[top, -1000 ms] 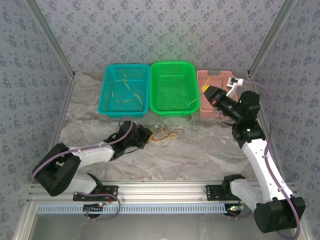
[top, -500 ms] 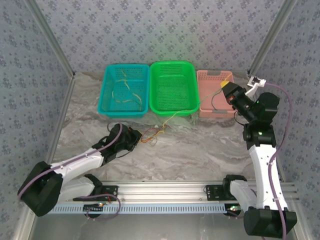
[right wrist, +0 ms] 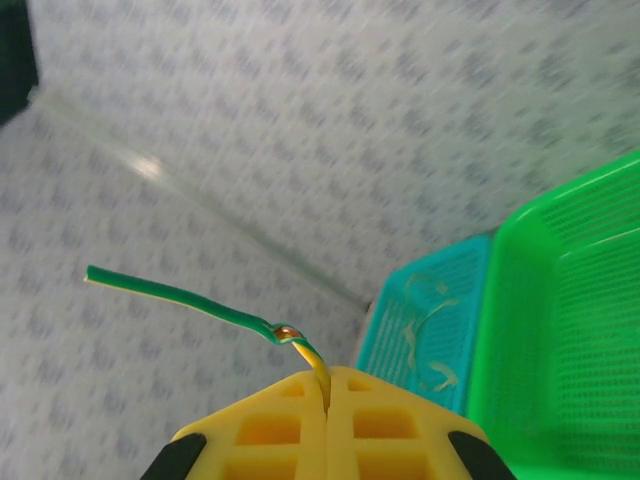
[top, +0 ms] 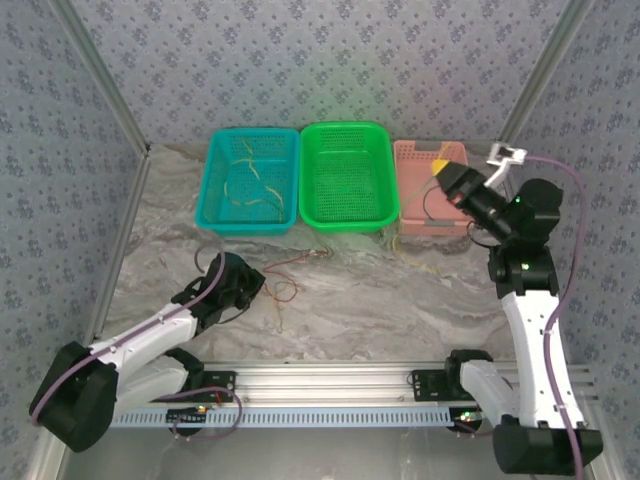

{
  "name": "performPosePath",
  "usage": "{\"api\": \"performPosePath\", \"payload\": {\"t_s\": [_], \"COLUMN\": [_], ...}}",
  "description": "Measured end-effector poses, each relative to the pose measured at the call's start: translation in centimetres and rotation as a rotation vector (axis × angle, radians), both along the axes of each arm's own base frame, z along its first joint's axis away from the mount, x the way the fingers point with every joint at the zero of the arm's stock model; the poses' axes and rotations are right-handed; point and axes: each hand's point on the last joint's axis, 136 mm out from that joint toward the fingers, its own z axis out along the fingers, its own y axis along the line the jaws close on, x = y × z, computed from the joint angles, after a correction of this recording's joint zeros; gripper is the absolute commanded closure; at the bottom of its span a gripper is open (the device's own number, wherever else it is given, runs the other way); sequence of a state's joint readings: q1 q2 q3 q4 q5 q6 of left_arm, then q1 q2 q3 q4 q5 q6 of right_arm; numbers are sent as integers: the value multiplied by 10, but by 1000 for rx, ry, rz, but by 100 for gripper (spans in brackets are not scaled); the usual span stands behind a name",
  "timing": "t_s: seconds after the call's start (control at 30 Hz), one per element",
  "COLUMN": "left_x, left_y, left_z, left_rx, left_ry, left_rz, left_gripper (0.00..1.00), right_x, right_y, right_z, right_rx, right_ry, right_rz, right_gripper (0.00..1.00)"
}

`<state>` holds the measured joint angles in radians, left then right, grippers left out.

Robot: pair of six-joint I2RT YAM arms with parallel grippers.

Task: Untangle the cables

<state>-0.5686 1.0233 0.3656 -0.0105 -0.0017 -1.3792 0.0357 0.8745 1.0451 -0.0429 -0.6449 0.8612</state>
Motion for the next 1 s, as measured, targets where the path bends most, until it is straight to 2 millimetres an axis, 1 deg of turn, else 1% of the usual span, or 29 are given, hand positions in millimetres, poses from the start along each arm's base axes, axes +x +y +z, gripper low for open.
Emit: {"api": "performPosePath", "payload": {"t_s": [0.07, 0.1, 0.13, 0.23, 0.27, 0.3, 0.37, 0.4, 0.47, 0.57, 0.67, 0.73, 0.8, 0.83, 0.9, 0.93, 0.97, 1.0], "left_x": [-1, -2, -2, 3, 5, 8, 12, 14, 16, 19, 23, 21, 15, 9, -1, -6, -10, -15], "left_y": [1, 1, 1, -2, -4, -6, -8, -9, -10, -13, -24, -37, -52, -61, -78, -86, -93, -100], "left_z": [-4, -5, -5, 3, 6, 11, 19, 23, 30, 48, 78, 97, 107, 111, 117, 121, 125, 127], "left_rx": [24, 38, 48, 77, 81, 86, 94, 99, 114, 135, 136, 132, 132, 134, 128, 121, 118, 119], "left_ry": [13, 19, 23, 6, -4, -17, -39, -50, -67, -112, -211, -294, -358, -389, -443, -479, -513, -545], "left_rz": [-12, -20, -27, -60, -71, -83, -99, -107, -128, -166, -233, -313, -399, -457, -548, -593, -630, -667], "left_gripper": [100, 100, 95, 56, 45, 32, 23, 22, 22, 28, 42, 53, 64, 67, 70, 70, 69, 65], "right_x": [-14, -18, -19, -14, -12, -9, -6, -4, -1, 5, 9, 15, 22, 27, 36, 40, 44, 48], "right_y": [23, 30, 33, 33, 32, 33, 35, 37, 40, 42, 41, 37, 30, 24, 12, 7, 3, -2], "right_z": [-7, -12, -16, -33, -36, -38, -41, -42, -43, -41, -39, -34, -28, -24, -18, -14, -11, -6], "right_rx": [-57, -78, -96, -134, -140, -143, -146, -147, -148, -140, -123, -100, -67, -46, 0, 25, 44, 71], "right_ry": [-12, -12, -9, 17, 24, 30, 40, 45, 51, 54, 63, 80, 100, 112, 137, 155, 166, 183], "right_rz": [71, 89, 94, 78, 73, 72, 74, 79, 88, 88, 72, 54, 25, 2, -40, -61, -76, -93], "right_gripper": [100, 100, 100, 100, 100, 100, 100, 100, 100, 100, 100, 100, 100, 100, 100, 100, 100, 100]}}
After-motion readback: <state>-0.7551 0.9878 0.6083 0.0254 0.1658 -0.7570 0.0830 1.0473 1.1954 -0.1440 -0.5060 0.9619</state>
